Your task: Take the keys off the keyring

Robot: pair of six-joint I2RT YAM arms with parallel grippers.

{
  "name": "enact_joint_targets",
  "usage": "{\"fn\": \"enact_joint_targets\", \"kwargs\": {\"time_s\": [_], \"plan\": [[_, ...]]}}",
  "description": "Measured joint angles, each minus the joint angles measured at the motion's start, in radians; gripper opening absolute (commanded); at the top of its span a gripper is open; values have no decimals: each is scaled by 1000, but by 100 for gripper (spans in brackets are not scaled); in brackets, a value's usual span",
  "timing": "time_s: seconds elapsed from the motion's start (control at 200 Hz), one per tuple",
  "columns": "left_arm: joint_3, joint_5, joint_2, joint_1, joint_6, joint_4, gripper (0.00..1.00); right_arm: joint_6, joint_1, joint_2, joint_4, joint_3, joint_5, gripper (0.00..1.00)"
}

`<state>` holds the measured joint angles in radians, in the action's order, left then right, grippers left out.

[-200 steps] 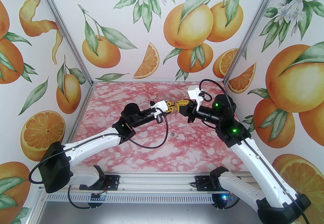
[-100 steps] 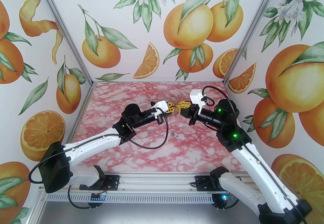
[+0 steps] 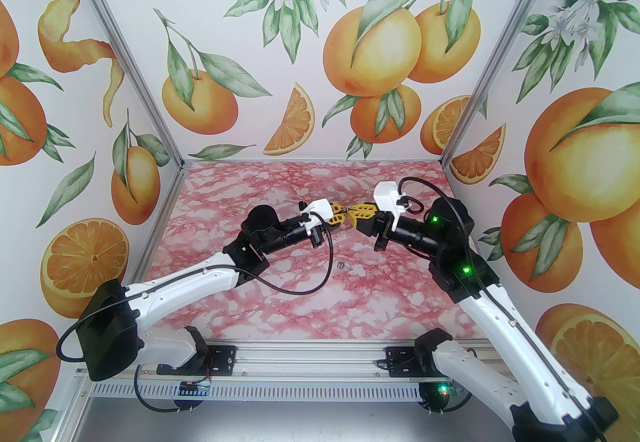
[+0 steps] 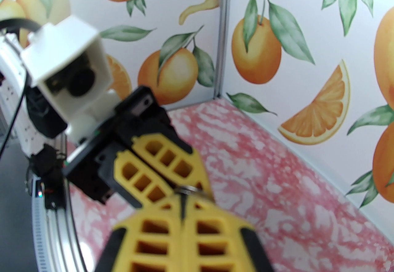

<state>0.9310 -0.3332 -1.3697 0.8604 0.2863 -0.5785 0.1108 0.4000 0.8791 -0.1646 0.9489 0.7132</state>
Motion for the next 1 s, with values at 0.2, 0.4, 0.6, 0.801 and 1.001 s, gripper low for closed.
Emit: {"fn": "enact_joint_targets", "kwargs": {"time_s": [0.2, 0.4, 0.6, 0.801, 1.001], "plan": [[9, -11, 0, 0, -15, 34, 0, 103, 71, 0, -73, 19, -89, 0], [29, -9, 0, 0, -17, 71, 0, 198, 116, 0, -133, 51, -199, 0], [34, -6, 0, 0, -18, 89, 0, 193, 124, 3, -127, 52, -225, 0], [34, 21, 0, -7, -17, 83, 8, 105, 111, 25, -78, 50, -226, 0], [34, 54, 0, -23, -18, 53, 21, -17, 61, 52, -17, 45, -183, 0]]}}
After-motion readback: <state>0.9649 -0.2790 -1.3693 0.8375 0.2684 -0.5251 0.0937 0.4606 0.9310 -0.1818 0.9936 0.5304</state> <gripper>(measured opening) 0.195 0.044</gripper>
